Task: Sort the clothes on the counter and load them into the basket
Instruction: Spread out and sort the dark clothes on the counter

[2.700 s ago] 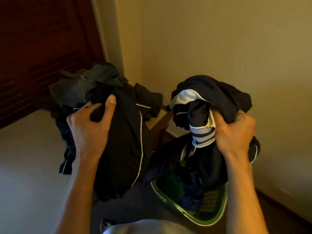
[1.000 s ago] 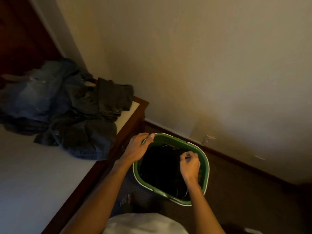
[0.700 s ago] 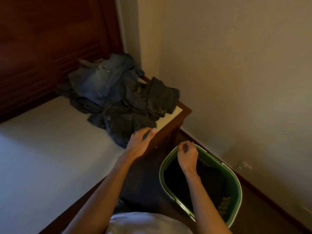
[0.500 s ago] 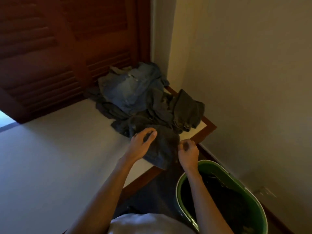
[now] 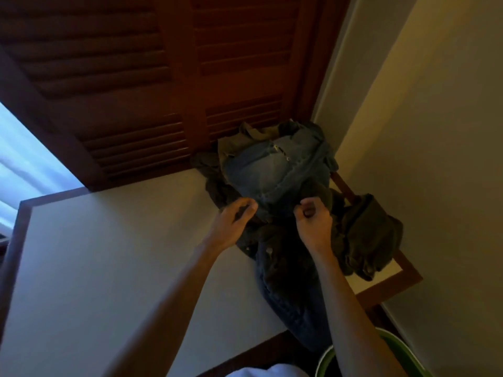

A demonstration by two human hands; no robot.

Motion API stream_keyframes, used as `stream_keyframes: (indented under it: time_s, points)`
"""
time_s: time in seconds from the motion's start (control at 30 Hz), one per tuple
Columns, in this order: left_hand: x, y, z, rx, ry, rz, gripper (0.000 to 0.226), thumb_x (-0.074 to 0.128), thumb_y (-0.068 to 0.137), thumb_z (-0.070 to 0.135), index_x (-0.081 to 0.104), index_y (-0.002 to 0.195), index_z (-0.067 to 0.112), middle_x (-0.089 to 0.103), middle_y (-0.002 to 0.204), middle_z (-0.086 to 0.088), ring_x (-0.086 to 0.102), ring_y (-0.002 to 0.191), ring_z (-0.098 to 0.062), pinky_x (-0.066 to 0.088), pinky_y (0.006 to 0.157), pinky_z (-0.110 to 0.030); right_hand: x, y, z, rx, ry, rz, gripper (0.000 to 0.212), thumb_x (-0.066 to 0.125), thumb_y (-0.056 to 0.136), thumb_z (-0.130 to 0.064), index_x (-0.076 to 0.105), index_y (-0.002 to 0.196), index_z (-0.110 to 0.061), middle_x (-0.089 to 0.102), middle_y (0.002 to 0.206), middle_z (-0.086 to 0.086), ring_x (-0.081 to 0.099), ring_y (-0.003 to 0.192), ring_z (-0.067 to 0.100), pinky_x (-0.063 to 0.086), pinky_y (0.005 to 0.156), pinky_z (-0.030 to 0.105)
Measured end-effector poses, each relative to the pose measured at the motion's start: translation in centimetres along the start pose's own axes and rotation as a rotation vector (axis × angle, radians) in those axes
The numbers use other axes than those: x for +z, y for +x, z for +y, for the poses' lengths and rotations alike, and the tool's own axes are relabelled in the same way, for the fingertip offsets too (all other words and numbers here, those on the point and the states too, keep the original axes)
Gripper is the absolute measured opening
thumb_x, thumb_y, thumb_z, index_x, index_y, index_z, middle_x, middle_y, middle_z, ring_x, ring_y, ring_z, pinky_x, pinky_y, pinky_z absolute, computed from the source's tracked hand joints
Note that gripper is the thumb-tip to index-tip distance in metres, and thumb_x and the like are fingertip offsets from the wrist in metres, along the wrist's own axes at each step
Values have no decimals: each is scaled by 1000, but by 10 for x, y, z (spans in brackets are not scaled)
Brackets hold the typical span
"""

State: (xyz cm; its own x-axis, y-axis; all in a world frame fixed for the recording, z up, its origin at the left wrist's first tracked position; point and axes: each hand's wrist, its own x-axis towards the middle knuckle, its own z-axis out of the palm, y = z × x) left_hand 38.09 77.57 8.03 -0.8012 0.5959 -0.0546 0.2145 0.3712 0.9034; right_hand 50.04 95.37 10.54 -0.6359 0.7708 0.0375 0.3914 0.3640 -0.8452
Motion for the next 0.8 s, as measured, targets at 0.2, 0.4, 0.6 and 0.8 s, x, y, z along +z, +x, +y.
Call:
stream_keyframes:
  time_s: [0.2, 0.4, 0.6, 0.8]
  points:
    - [0, 68, -1, -196, 1, 99, 56, 43, 89, 78, 59, 122, 36, 67, 109, -1, 67, 102, -23, 54, 84, -39, 50, 97, -33, 115, -245, -121, 86, 74, 78, -60, 34, 145, -22, 34, 150, 18, 29, 138, 44, 27, 107, 67]
    - [-12, 123, 0, -424, -8, 286, 51, 62, 99, 44, 48, 134, 10, 59, 102, -2, 63, 100, -28, 39, 73, -30, 109, 166, -13, 249, -558, -377, 117, 63, 73, -80, 4, 159, -26, 8, 163, 26, 6, 148, 51, 12, 110, 74]
    - [6, 156, 1, -492, -242, 192, 92, 83, 83, 43, 27, 156, 31, 46, 148, 4, 48, 137, -21, 45, 112, -41, 111, 183, -4, 210, -565, -337, 58, 65, 90, -40, 45, 144, -30, 41, 149, 18, 23, 141, 48, 16, 107, 78]
    - [13, 142, 20, -501, -411, 303, 91, 79, 80, 57, 32, 155, 34, 41, 157, 0, 46, 139, -26, 44, 112, -45, 96, 151, -30, 167, -417, -313, 48, 60, 95, -29, 50, 142, -24, 47, 148, 12, 29, 144, 39, 10, 106, 79]
